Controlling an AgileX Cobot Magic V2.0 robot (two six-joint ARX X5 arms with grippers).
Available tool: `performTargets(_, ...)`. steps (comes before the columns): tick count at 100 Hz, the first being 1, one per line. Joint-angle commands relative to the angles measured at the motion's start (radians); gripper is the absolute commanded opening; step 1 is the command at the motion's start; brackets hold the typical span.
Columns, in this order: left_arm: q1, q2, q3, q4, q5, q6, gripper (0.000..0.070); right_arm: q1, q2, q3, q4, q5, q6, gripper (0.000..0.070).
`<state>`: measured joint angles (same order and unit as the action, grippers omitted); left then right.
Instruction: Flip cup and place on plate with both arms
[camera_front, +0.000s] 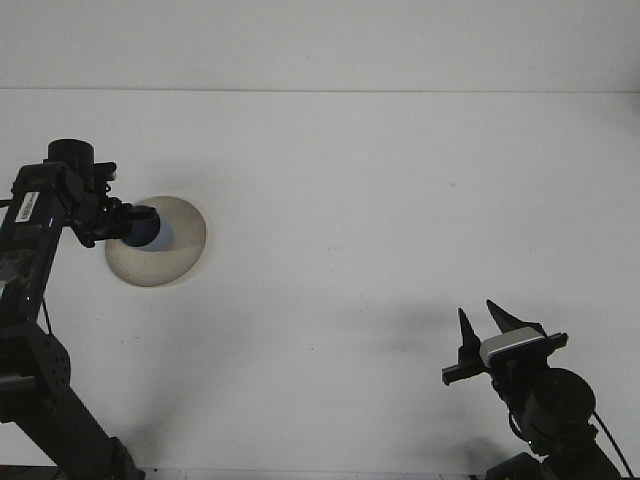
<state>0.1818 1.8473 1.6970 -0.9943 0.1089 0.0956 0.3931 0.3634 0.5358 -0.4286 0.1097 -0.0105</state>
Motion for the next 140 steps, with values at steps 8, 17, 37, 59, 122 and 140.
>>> performTargets(8,0.014,0.035,0.019,0.002,-0.001,0.017,0.0051,0.004,0.005,0.005,0.008,0.003,0.010,0.0305)
performTargets(17,0.023,0.031,0.019,0.020,0.010,0.016,0.0346,0.004,0.005,0.005,0.008,0.003,0.010,0.0305)
performTargets(37,0.039,-0.018,0.074,0.023,0.150,0.010,0.0460,0.004,0.005,0.005,0.008,0.003,0.010,0.0305)
performTargets(59,0.042,-0.221,0.127,0.027,0.154,-0.013,0.0460,0.004,0.004,0.005,0.007,0.039,0.011,0.0305)
performTargets(122,-0.036,-1.102,-0.738,0.639,0.098,0.047,0.0012,0.004,-0.136,-0.007,0.044,0.288,0.048,0.0000)
performTargets(140,-0.034,-1.386,-1.150,1.011,0.021,-0.027,0.0012,0.004,-0.167,-0.013,0.077,0.311,0.048,0.0000)
